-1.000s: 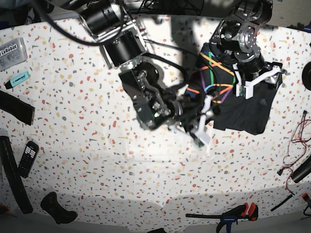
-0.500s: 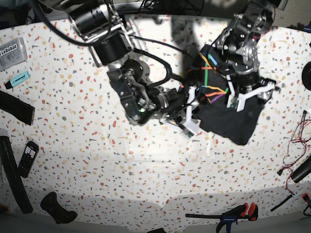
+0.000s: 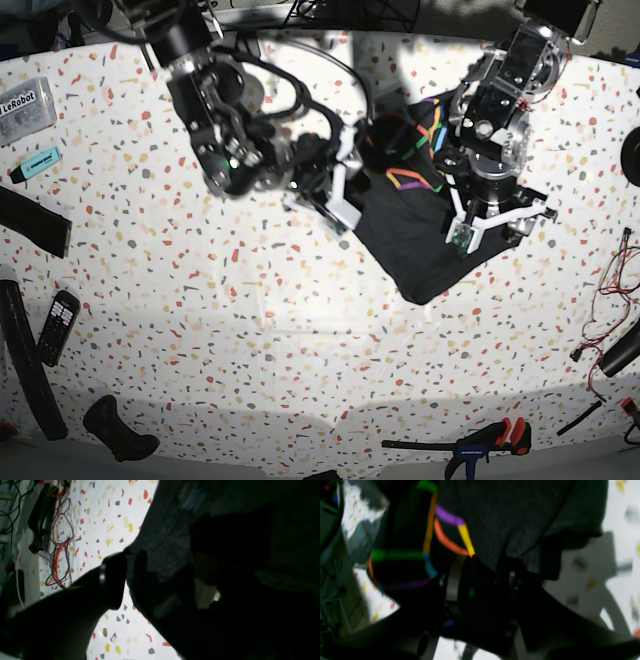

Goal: Fold the T-shirt properly
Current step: 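Grasp the folded shirt with both grippers and rotate it on the table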

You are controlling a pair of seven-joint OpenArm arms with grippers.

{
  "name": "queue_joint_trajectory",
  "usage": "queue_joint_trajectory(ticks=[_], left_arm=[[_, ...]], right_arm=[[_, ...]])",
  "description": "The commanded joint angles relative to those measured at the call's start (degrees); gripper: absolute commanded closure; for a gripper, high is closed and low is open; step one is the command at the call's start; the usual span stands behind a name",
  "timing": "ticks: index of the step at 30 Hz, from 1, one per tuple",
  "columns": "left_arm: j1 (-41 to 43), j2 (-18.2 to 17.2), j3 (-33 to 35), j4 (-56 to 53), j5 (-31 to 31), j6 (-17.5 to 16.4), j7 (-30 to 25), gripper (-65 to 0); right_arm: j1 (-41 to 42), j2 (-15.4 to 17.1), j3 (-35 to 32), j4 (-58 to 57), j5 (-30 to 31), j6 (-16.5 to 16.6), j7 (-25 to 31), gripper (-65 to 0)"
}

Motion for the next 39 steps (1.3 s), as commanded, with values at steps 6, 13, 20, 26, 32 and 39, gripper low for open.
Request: queue_joint_trajectory(ticks=[6,13,20,26,32,39], left_arm=[[-0.76,0.24,-0.11,0.76,-2.67,-0.48,-0.66,-38.9],[-0.76,4.63,-0.11,0.76,-4.44,-7.04,-1.51,-38.9],[-1.73,5.57,-0.11,0.76,-4.46,-10.49,-2.34,-38.9],[-2.25,5.57,-0.11,0.76,-7.65,-16.55,-9.16,-38.9],[-3.5,5.55,-0.11,0.76,-9.53,-23.28,-16.72,-38.9],[-5.79,5.6,-0.11,0.98,-11.96,-24.5,-14.71,-38.9]], right_arm=[[-5.53,0.5,7.58,7.74,-2.21,-0.05,-6.51,-21.1],[-7.91,0.5,9.31,14.36,0.55,-0.05,-6.67,-21.1],[-6.67,0.48,10.03,21.09,5.05,-0.05,-6.49,-21.1],[-6.67,0.48,15.61,28.39,5.07,-0.05,-6.45,-21.1],[-6.64,0.5,25.64,31.01,5.22,-0.05,-6.45,-21.1],[-6.67,0.5,36.46,31.01,11.32,-0.05,-7.56,-21.1]])
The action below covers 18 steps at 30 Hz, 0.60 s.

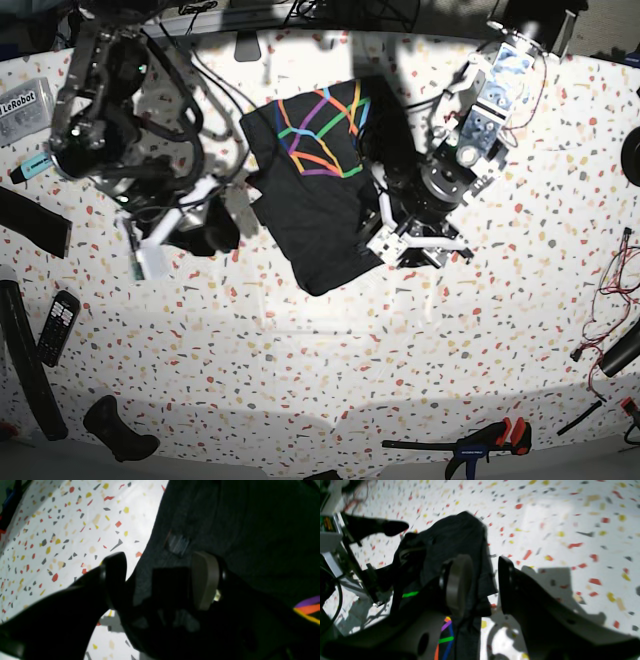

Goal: Fold the T-shirt properly
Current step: 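Grasp the folded shirt with both grippers and rotate it on the table, then smooth and square the folded shirt with the left gripper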

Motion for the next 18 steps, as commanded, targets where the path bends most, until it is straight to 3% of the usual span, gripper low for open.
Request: queue_joint_trajectory(ticks=[1,4,8,11,14,18], left_arm=[[-1.29,-0.04,-0.07,2.25,-0.66,0.44,3.1,-38.9],[-0.2,-0.68,-0.07,11.34,-5.25,0.44,13.42,-38.9],[3.19,-2.58,-0.07,26.32,-7.69,0.46,13.4,-38.9],[6.12,-2.8,-0.07,33.55,-13.84,0.42,13.73,-38.9],[10.08,-2.78,-0.07,33.38,-19.98,0.44,12.72,-38.9],[15.58,-2.78,-0.07,28.39,-20.55,0.42,11.63,-38.9]], right_arm=[[0.76,0.33,0.74,1.29,0.92,0.28,1.14,-21.1],[0.76,0.35,2.25,1.29,0.09,0.28,1.14,-21.1],[0.79,0.33,2.73,1.29,-1.11,0.28,1.11,-21.1],[0.74,0.33,2.73,1.29,-1.16,0.28,0.85,-21.1],[0.74,0.33,2.73,1.29,-1.18,0.28,0.66,-21.1],[0.74,0.31,2.73,1.29,-1.16,0.28,0.66,-21.1]])
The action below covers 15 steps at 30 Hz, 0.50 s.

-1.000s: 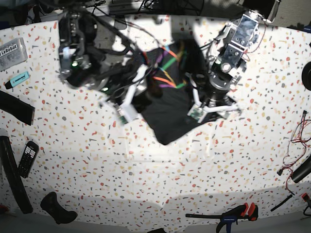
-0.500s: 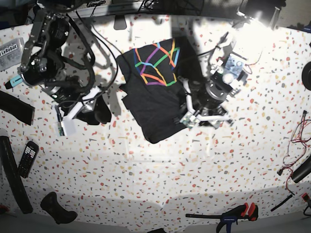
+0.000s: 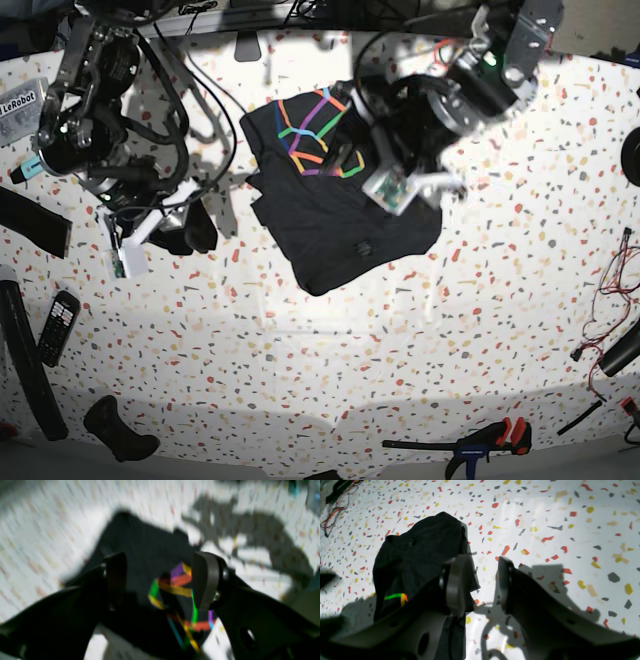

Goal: Fold the T-shirt properly
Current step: 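Smooth and square the folded shirt with the left gripper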

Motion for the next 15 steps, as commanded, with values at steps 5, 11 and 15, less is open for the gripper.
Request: queue_joint_trajectory(ticks=[5,11,15], left_arm=[[4.42,-0.13,-0.17,-6.01,-0.28,-0.11,-2.05,-38.9],[4.85,-0.31,-0.28,-13.62,13.77,1.18,-4.37,-38.9],[3.56,-0.46,-0.28,-16.55,17.4,6.43,-3.91,-38.9]], right_arm=[[0.79,0.46,0.11,1.27,1.31,0.28,1.07,-21.1],[0.79,0.44,0.11,1.27,1.33,0.28,1.07,-21.1],[0.79,0.44,0.11,1.27,1.38,0.28,1.09,-21.1]])
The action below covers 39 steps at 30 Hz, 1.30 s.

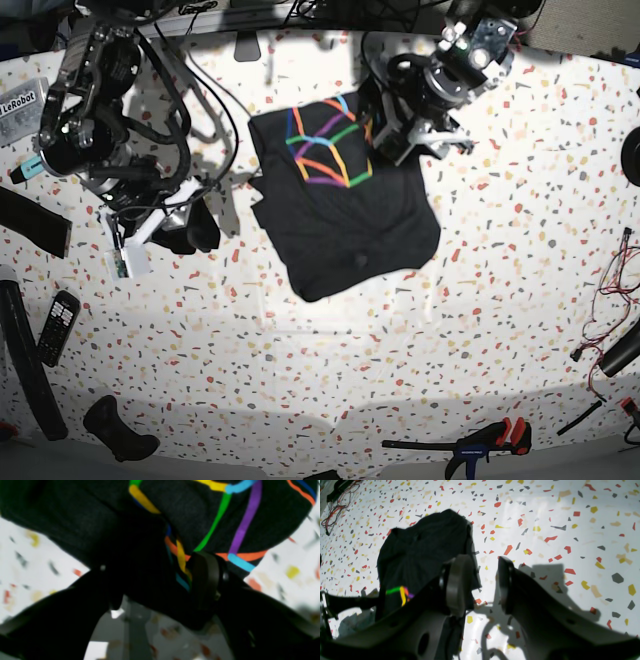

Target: Fold the T-shirt properly

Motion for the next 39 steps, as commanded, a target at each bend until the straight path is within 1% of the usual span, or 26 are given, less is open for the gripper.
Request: queue_joint_trajectory(ticks=[1,5,7,9,12,14,18,22,25,28,29,32,36,38,39], left_arm=[[-0.33,-0.31,-0.26,0.09,2.67,2.03,1.77,-38.9],[-0.96,-0.31,-0.26,0.09,8.37,6.12,1.81,-38.9],[-1.11,-0.31,-0.26,0.11,11.43,8.81,1.79,-38.9],[-1.09,-0.31,-0.26,0.11,12.7,10.25,2.12,-38.9],[-1.07,-0.28,-0.26,0.11,12.61,10.29,4.42,-38.9],[-1.07,-0.28,-0.26,0.11,12.63,10.29,4.96,-38.9],[-1.07,-0.28,-0.24,0.11,12.57,10.29,5.44,-38.9],[-0.94,-0.31,-0.22,0.83,11.93,10.29,5.84,-38.9],[-0.94,-0.31,-0.22,3.63,11.98,10.67,5.68,-38.9],[-0.92,-0.33,-0.22,8.74,12.0,12.79,5.64,-38.9],[-0.92,-0.48,-0.22,10.62,11.98,12.79,5.6,-38.9],[-0.79,-1.25,-0.22,16.0,12.0,12.7,5.6,-38.9],[0.07,-3.45,-0.22,20.24,11.98,12.79,5.7,-38.9],[1.25,-4.68,-0.26,20.61,11.98,13.35,6.16,-38.9],[2.14,-5.31,-0.28,20.61,11.98,14.27,6.67,-38.9]], right_arm=[[0.76,0.44,0.17,1.27,1.38,0.28,1.31,-21.1],[0.76,0.44,0.17,1.27,1.33,0.28,1.31,-21.1],[0.76,0.46,0.17,1.27,1.31,0.28,1.11,-21.1],[0.76,0.48,0.2,1.27,1.11,0.28,0.42,-21.1],[0.79,0.52,0.2,1.27,1.11,0.28,-0.79,-21.1],[0.79,0.98,0.2,1.27,1.31,0.28,-0.76,-21.1],[0.74,2.93,0.2,1.27,1.36,0.28,-0.9,-21.1],[0.76,4.94,0.2,1.27,1.33,0.28,-4.63,-21.1],[0.74,5.77,0.63,1.27,1.36,0.28,-6.21,-21.1],[0.74,5.84,1.97,1.27,1.38,0.28,-6.34,-21.1],[0.68,5.84,2.58,1.27,1.42,0.28,-6.36,-21.1],[0.39,5.81,5.16,1.29,4.35,0.28,-6.88,-21.1],[0.17,5.86,9.6,1.31,11.47,0.28,-12.0,-21.1],[-1.38,5.86,12.07,1.38,12.94,0.28,-11.96,-21.1],[-2.32,5.86,13.29,1.44,13.49,0.28,-11.96,-21.1]])
